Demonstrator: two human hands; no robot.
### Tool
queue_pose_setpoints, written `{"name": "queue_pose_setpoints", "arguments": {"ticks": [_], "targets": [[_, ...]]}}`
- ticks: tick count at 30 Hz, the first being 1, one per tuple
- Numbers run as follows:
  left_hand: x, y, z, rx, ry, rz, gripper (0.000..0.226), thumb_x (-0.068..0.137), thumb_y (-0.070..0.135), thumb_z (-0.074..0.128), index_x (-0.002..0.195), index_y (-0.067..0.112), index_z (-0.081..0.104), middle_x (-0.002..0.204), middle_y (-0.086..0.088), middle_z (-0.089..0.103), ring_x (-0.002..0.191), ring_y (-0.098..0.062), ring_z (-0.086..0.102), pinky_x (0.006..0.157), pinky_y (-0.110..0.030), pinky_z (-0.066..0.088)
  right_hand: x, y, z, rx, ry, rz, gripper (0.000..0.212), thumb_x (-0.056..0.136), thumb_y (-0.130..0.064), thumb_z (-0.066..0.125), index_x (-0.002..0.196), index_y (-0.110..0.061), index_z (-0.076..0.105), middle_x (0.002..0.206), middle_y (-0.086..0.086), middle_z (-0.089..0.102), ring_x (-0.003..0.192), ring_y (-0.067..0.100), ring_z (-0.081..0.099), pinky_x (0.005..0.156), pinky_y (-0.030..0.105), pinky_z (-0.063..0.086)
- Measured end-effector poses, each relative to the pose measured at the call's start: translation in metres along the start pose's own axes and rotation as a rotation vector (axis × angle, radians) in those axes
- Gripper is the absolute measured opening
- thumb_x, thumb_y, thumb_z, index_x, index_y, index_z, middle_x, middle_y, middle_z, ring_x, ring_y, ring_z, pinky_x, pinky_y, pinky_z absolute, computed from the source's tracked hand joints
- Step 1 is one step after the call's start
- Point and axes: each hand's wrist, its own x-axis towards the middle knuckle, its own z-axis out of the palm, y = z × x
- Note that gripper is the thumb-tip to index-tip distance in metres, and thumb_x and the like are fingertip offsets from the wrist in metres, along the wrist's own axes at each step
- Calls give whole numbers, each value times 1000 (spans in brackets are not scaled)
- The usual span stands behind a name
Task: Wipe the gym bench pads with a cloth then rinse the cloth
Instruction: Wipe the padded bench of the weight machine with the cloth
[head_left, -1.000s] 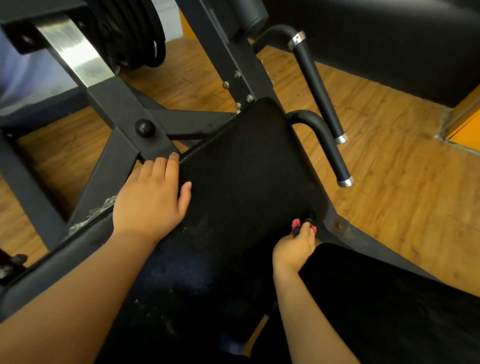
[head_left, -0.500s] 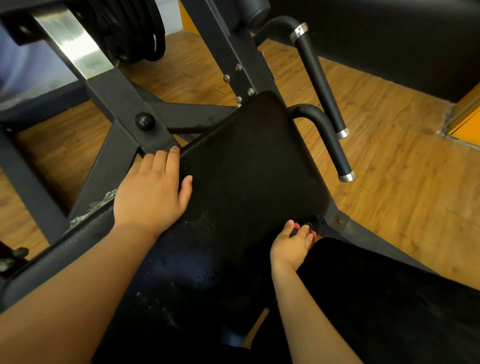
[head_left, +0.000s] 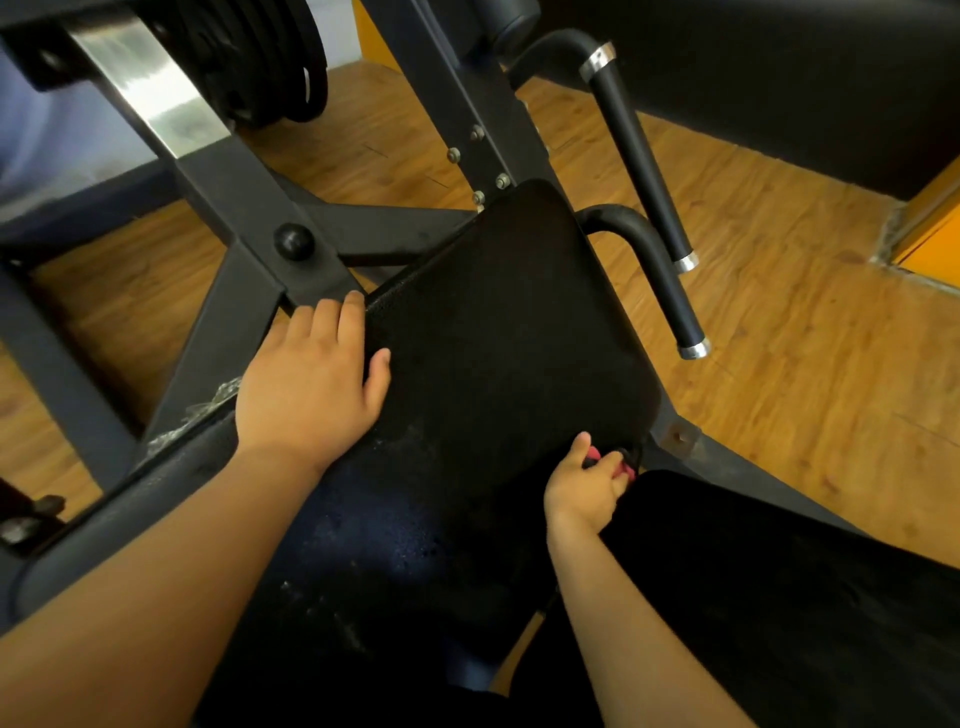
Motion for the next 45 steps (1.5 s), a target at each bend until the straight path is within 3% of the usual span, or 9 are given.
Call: {"name": "queue_pose_setpoints", "arguments": {"ticks": [7,12,16,20,25,31,35,41,45], "targets": [[-1,0,-1,1,-5,5,59,94,39,35,132,-5,47,107,-24,60,94,-40,58,75,-47,49,-51,37,0,47,-106,-27,56,103,-36,32,154,-21,14,161,3,2,146,25,14,111,35,26],[-1,0,-1,10,-2,2,59,94,39,35,132,-4,48,107,-22,61,94,-38,58,75,-45,49,-15,10,-3,48,-62,-34,53,104,-34,30,153,-15,19,161,9,6,147,25,7,115,35,14],[0,0,0,8,-12,9,59,94,40,34,132,-4,48,107,-22,60,94,-38,58,75,-45,48,-34,19,2,102,-3,-9,54,103,-29,34,152,-10,21,159,13,13,144,28,20,112,34,22],[0,-1,-1,9,-19,4,59,94,40,34,133,-3,47,108,-22,60,95,-38,59,76,-44,49,-63,42,-6,92,-87,-45,50,103,-21,36,150,-9,26,158,11,19,139,27,31,104,30,30],[-1,0,-1,0,-4,-10,58,94,39,35,132,-3,48,106,-20,61,92,-36,59,74,-44,49,-36,18,4,0,-79,-326,52,103,-26,37,151,-16,24,161,2,6,148,20,-2,120,37,3],[0,1,0,-10,5,-18,52,98,36,42,133,-2,48,109,-19,61,96,-36,60,76,-43,50,-54,61,-1,3,-82,-605,50,99,-15,46,142,-31,25,159,-11,9,145,4,8,112,16,14],[-1,1,-1,-7,4,-19,53,97,37,39,132,-2,48,107,-19,62,94,-35,60,74,-42,50,-54,58,2,-36,-161,-681,53,98,-7,46,145,-27,32,156,-17,12,144,0,5,100,-4,3],[-1,2,-1,5,-5,-24,57,94,39,36,132,-1,49,105,-17,61,90,-34,59,73,-41,49,-51,34,8,-28,-110,-787,48,98,-12,50,144,-23,40,156,-11,22,143,1,14,102,-5,3],[-2,2,-2,-6,-1,-27,58,94,40,35,133,-1,48,107,-17,61,93,-34,59,76,-42,49,-85,61,-2,-66,-242,-889,58,93,-4,55,139,-30,32,155,-12,18,145,4,13,99,-7,5]]}}
